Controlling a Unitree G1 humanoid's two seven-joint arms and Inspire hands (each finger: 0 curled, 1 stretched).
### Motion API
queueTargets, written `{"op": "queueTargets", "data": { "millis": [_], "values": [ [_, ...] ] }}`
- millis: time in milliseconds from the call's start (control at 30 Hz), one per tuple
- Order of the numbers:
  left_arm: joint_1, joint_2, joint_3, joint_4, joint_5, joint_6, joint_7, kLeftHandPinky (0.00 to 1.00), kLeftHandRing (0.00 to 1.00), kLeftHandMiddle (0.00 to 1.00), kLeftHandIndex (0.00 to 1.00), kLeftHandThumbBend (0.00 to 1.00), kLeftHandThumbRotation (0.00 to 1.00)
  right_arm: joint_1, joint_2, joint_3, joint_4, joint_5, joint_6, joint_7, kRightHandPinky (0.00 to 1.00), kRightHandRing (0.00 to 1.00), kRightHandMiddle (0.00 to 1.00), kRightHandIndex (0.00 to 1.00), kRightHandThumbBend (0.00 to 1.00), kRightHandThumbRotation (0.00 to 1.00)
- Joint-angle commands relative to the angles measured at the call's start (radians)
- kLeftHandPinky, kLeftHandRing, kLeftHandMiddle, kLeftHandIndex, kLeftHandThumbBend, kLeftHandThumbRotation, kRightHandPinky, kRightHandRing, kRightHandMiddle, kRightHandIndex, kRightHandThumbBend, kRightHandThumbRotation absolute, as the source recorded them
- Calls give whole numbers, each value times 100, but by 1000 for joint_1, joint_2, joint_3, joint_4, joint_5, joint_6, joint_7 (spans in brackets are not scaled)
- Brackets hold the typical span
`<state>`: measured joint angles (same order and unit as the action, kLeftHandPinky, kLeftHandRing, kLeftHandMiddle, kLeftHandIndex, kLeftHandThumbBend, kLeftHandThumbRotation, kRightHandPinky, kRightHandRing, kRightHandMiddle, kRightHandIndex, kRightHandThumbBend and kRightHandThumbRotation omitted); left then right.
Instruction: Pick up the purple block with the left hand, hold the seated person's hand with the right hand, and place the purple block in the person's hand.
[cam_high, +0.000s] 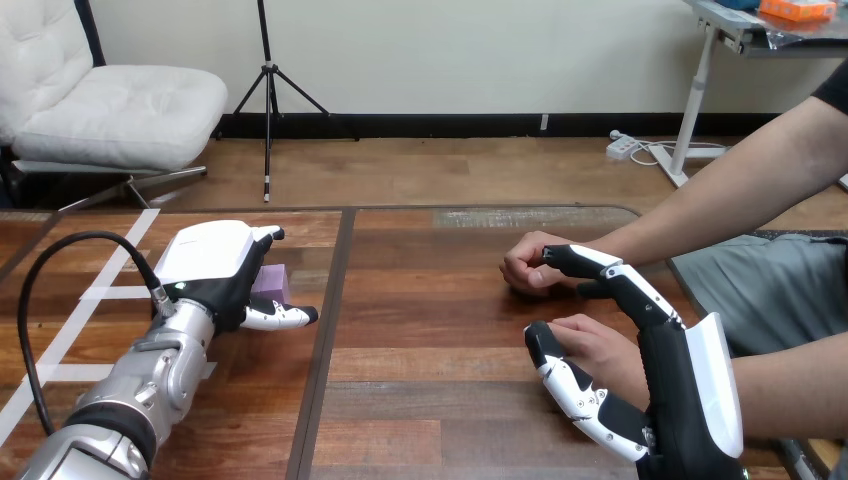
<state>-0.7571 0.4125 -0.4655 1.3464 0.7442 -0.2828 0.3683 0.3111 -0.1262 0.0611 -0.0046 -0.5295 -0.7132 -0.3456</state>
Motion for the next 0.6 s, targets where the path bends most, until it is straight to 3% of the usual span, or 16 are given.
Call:
{"op": "queueTargets", "data": {
  "millis": [0, 567],
  "values": [
    [-80, -6, -13, 0, 8, 11, 28, 82, 86, 88, 87, 68, 48, -33, -12, -11, -56, 7, -11, 4, 68, 75, 75, 73, 43, 42],
    [-81, -20, -8, 3, -1, 48, 23, 74, 79, 82, 82, 64, 41, -27, -16, -13, -61, 1, -11, 5, 69, 75, 75, 73, 42, 41]
  ]
}}
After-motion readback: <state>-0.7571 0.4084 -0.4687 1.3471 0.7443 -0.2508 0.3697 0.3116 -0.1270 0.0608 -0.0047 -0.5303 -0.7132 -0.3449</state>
